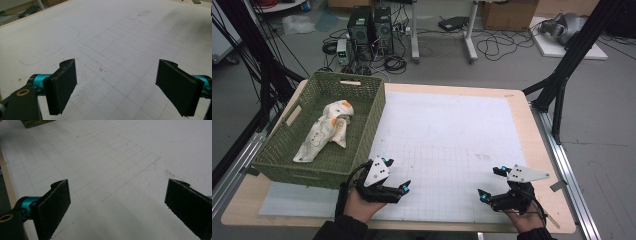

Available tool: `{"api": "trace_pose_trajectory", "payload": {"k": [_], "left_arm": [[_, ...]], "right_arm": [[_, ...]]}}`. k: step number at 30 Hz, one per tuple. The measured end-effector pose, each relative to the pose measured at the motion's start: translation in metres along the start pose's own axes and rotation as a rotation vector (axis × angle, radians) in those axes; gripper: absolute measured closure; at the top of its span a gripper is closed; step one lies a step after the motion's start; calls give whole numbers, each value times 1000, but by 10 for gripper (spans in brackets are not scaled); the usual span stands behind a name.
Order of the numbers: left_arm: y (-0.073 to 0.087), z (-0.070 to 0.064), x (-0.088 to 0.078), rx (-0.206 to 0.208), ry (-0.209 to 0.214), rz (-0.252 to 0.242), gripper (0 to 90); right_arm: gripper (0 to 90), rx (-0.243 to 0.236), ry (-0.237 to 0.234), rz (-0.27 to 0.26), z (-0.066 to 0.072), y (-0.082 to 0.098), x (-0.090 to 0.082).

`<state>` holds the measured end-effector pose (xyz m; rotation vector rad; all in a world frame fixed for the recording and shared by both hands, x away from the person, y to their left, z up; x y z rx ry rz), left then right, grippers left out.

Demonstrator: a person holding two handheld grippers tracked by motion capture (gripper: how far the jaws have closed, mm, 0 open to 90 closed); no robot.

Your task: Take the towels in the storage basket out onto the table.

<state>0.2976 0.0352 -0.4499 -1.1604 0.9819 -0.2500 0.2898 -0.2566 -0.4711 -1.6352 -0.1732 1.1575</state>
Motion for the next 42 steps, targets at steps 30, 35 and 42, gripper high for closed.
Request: {"api": "trace_pose_trajectory", "payload": {"k": [30, 35, 42], "left_arm": [[-1, 3, 0, 0, -17, -3, 173], [-1, 2, 0, 0, -21, -2, 175], [-2, 0, 0, 10, -23, -4, 175]], "right_arm": [[54, 16, -13, -5, -3, -4, 2], [54, 30, -23, -5, -5, -7, 3], [54, 36, -45, 14, -10, -23, 19]]}}
Point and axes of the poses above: each handheld gripper's, and its own axes: x roughly forward along the jaws, y roughly out of its underside, z roughly to its left, the point moved 9 cm from there along x, roughly forward along the jaws, and after that the axes turned 5 degrees about z, right-handed, at the moved point
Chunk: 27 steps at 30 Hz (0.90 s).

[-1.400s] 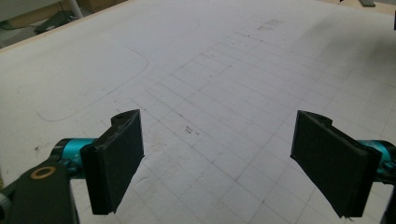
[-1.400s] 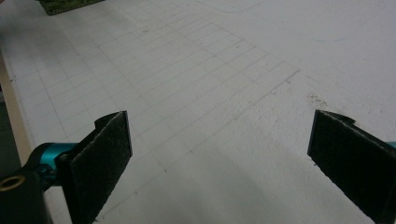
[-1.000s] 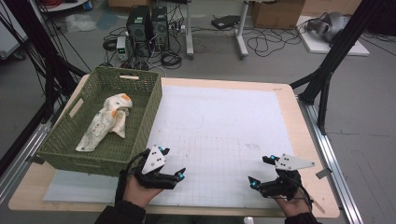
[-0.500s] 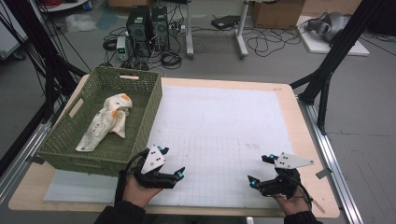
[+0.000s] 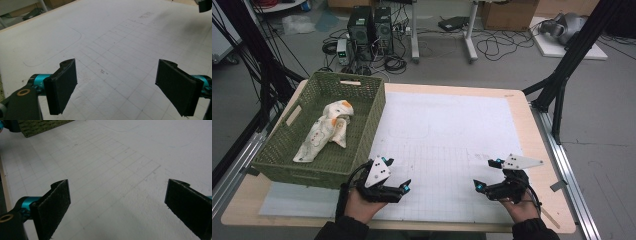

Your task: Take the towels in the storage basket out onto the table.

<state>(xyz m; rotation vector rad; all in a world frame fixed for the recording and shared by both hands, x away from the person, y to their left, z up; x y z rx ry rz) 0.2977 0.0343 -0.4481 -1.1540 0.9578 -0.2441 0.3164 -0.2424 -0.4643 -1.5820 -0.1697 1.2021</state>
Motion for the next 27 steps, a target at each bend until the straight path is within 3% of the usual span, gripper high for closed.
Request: {"api": "trace_pose_trajectory", "payload": {"k": [6, 13, 22, 27], "left_arm": [[1, 1, -1, 0, -3, -1, 176], [1, 3, -1, -3, -6, -4, 176], [0, 0, 0, 0, 1, -4, 179], [-9, -2, -3, -3, 18, -12, 194]], "right_arm": [[54, -29, -22, 16, 1, -16, 17], [54, -37, -39, 31, 4, -21, 25], [54, -41, -39, 21, 4, -21, 23], [54, -39, -34, 20, 4, -17, 21]]}}
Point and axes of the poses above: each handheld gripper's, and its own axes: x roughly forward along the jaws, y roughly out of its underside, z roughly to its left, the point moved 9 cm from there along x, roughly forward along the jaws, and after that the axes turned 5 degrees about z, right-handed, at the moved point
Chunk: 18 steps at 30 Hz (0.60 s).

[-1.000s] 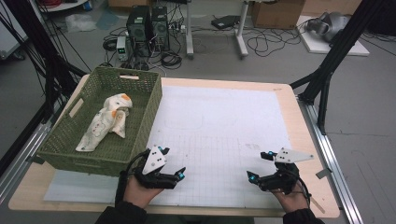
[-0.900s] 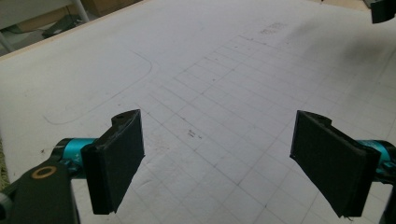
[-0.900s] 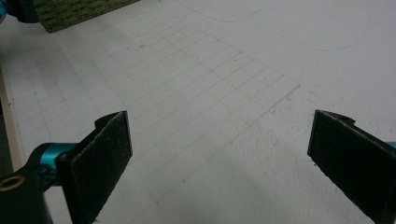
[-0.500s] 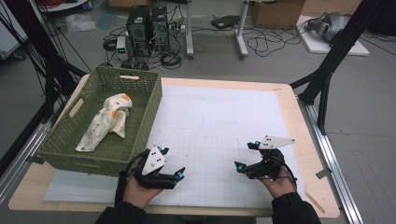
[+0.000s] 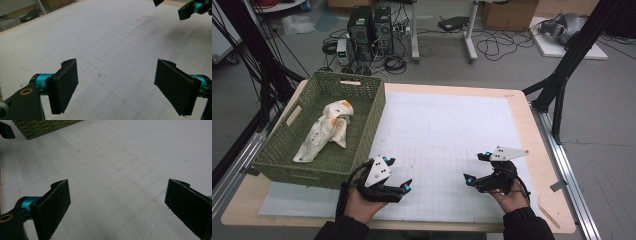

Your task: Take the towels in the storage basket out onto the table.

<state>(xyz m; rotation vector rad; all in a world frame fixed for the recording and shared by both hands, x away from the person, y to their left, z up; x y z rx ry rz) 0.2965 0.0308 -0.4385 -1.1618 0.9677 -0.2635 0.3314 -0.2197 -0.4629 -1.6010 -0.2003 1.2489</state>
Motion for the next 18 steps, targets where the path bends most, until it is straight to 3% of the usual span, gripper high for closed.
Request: {"api": "trace_pose_trajectory", "payload": {"k": [4, 14, 18], "left_arm": [[-8, 2, 2, -5, 10, 3, 202], [-33, 17, 25, 4, 22, 66, 226], [-43, 21, 28, -12, 43, 75, 236]], "right_arm": [[54, -3, 3, -6, 0, 1, -2], [53, 1, 9, -41, -1, 2, -15], [53, 7, 14, -48, -3, 6, -21]]}}
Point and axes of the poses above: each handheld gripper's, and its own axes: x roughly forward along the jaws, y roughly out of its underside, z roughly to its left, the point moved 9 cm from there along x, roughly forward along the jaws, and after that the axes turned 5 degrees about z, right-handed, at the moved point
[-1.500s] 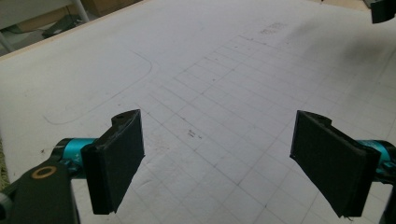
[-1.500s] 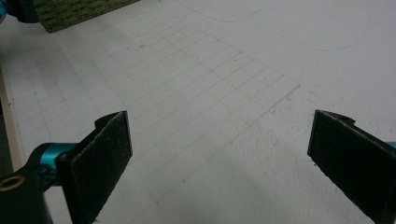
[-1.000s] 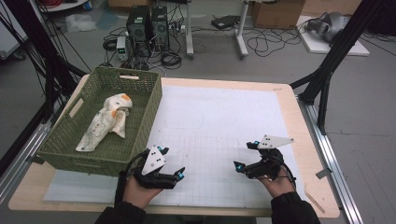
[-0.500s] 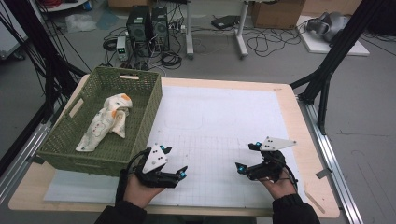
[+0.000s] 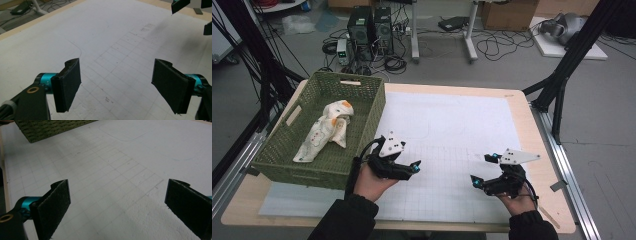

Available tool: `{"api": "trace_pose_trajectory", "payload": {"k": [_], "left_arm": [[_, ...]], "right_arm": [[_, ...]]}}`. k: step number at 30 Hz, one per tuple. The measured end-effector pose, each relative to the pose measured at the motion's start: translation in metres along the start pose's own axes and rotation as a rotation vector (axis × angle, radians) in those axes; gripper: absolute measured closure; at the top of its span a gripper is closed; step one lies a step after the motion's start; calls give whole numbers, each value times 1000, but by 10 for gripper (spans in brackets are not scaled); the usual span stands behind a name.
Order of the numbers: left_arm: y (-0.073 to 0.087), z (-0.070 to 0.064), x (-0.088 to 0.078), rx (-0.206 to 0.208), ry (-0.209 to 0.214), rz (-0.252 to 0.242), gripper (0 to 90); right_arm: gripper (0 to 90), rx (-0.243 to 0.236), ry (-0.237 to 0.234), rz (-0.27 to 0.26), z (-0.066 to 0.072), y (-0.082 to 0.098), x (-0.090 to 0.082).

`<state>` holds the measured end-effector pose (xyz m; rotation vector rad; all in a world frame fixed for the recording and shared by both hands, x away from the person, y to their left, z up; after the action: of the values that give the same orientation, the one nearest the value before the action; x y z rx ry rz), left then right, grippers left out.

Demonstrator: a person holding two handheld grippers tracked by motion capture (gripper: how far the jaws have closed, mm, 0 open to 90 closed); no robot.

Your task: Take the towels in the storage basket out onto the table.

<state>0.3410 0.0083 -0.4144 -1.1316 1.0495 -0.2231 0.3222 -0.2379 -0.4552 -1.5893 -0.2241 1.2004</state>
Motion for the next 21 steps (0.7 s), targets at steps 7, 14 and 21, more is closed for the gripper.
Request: {"api": "trace_pose_trajectory", "payload": {"k": [7, 14, 21], "left_arm": [[-14, 6, -4, -15, 37, 8, 268], [-27, 12, -12, -50, 102, 3, 292], [-27, 22, -13, -114, 177, 54, 362]], "right_arm": [[53, 9, 1, -3, -1, 7, -7], [53, 9, -3, -15, 0, 6, -9], [53, 12, 0, -20, -2, 7, -11]]}}
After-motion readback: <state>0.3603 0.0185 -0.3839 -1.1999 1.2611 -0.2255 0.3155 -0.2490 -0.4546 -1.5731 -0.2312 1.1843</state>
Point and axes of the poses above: each handheld gripper's, and its own axes: x roughly forward along the jaws, y roughly out of its underside, z roughly to its left, the point moved 9 cm from there along x, roughly forward along the jaws, and after that the axes turned 5 degrees about z, right-handed, at the moved point
